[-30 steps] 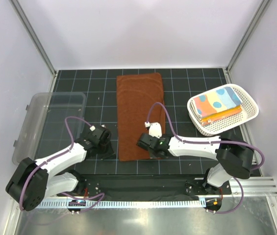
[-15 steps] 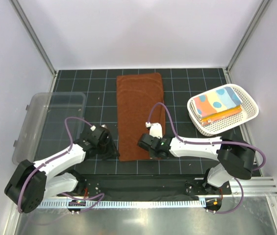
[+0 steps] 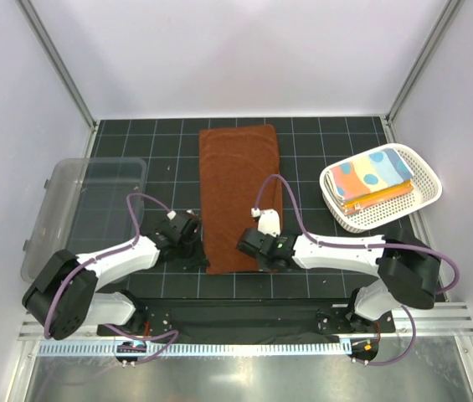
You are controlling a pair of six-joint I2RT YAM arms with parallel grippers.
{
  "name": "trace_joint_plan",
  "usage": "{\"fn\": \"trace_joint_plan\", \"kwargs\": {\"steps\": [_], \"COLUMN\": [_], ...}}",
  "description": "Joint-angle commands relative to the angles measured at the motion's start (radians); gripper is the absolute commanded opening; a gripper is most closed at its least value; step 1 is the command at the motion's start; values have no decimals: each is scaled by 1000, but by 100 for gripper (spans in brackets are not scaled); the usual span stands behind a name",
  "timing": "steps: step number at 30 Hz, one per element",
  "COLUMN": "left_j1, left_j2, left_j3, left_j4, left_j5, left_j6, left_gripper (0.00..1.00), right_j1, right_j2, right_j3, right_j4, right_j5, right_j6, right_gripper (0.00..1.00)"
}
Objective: Fold and stack the towels
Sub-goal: Flatten out the crumpled towel
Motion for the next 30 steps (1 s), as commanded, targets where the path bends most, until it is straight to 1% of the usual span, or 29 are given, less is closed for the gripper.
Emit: {"fn": "trace_joint_plan", "kwargs": {"steps": [1, 3, 7, 10, 12, 16, 21, 24, 27, 30], "left_j1": [-8, -11, -20, -22, -22, -31, -39, -39, -39, -45], "left_j2": [40, 21, -54, -66, -65, -72, -100, -105, -91, -72], "left_j3": [-37, -37, -28, -19, -12, -14, -18, -18, -12, -6], "left_j4": [-93, -116, -179, -211, -223, -231, -242, -243, -237, -234], "left_j5": [-122, -133, -182, -199, -194, -180, -171, -162, -148, -134], "left_j6": [27, 27, 25, 34, 33, 16, 0, -3, 0, 4], "left_gripper": [0, 0, 0, 0, 0, 0, 0, 0, 0, 1], "right_j1": [2, 1, -8, -12, -19, -31, -31, -31, -31, -31], "right_j2": [-84, -107, -167, -210, -221, -261, -391, -430, -437, -407], "right_j3": [0, -9, -52, -89, -109, -155, -248, -293, -331, -351], "right_j4": [-73, -120, -162, -160, -188, -240, -218, -171, -99, -45], "right_j5": [84, 119, 147, 150, 160, 187, 153, 98, 50, 9], "right_j6": [37, 61, 104, 124, 144, 256, 342, 365, 373, 393], "right_gripper": [5, 6, 6, 7, 7, 3, 3, 3, 5, 6]}}
